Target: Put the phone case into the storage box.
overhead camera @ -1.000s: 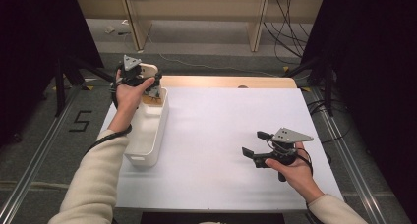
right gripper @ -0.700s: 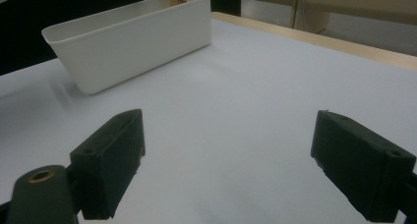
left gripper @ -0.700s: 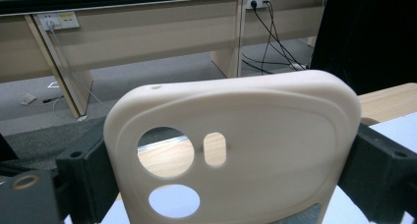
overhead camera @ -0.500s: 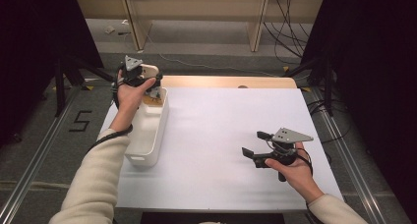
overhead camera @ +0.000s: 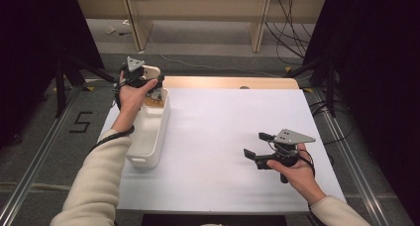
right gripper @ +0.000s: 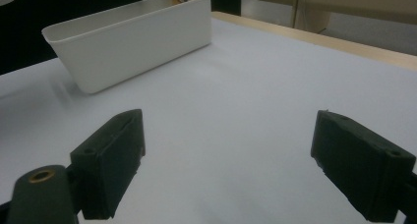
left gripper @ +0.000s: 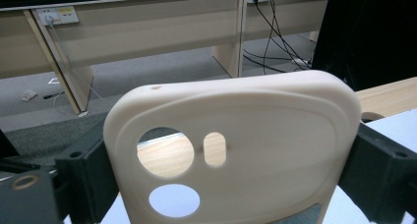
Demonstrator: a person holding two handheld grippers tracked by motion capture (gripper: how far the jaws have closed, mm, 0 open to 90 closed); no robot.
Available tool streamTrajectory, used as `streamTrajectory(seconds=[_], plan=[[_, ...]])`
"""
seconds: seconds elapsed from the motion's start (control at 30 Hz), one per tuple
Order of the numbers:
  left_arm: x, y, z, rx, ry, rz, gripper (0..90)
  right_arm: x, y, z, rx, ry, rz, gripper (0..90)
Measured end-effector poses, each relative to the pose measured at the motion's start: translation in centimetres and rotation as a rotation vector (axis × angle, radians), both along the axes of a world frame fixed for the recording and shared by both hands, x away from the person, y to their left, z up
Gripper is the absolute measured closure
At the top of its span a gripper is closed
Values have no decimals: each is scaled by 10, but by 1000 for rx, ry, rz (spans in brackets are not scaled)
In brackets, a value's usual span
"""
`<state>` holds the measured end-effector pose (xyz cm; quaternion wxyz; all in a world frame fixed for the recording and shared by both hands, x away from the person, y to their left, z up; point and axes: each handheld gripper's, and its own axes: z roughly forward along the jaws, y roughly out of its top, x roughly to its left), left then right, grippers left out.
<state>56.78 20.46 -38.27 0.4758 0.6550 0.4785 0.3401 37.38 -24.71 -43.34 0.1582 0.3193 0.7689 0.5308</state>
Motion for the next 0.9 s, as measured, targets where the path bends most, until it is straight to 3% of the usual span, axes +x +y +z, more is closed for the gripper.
streamTrajectory(seconds=[0.9], plan=[[3,-1,-4,10,17,5,91,0,0,0,-1,8,3,140]])
